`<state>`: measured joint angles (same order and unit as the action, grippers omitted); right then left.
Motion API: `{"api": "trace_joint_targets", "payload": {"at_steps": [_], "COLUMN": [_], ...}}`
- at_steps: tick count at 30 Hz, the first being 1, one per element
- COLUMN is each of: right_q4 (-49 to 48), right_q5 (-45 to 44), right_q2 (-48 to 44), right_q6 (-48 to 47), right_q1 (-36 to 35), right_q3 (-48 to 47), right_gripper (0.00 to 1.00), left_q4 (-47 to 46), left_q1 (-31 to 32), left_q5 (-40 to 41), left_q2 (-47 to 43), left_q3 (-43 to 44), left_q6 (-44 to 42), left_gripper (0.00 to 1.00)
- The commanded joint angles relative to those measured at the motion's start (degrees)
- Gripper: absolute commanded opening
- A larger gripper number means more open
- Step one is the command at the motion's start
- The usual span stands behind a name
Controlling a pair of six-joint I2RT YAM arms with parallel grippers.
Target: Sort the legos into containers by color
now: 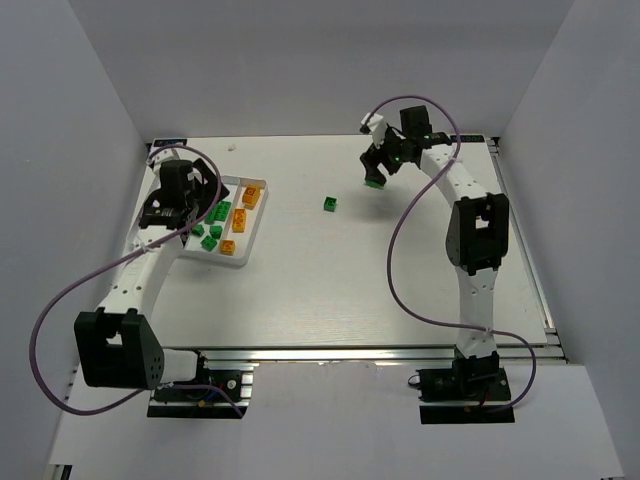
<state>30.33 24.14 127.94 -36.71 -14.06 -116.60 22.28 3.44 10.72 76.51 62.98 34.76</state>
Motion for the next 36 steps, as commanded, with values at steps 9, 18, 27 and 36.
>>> {"api": "trace_joint_targets", "payload": {"at_steps": [9,18,27,36], "right_q4": [2.0,1.7,-1.1,-0.4], "right_q5": [3.3,4.1,4.3,6.2], "right_q2": [6.1,11.3,13.8,15.5], "right_q6": [-17.5,-16.6,-14.3,-14.4], "right_q1": [2.8,2.8,2.9,3.4], "right_q3": [-3.0,-4.9,-5.3,-6.0], "right_gripper": [0.89,0.86,0.80,0.69], "left_q4": [0.1,0.6,0.5,-6.0], "left_q1": [-0.2,-0.1,-0.1,0.0], "left_q5": [-5.1,-5.9,-6.5,-15.8], "left_q2": [-8.8,-10.2,-9.7,-8.0], "left_q3": [-9.0,-11.2,-11.2,-11.6], "left_q6": [4.4,5.0,5.4,7.4], "left_gripper": [0.98,0.98,0.98,0.98]}}
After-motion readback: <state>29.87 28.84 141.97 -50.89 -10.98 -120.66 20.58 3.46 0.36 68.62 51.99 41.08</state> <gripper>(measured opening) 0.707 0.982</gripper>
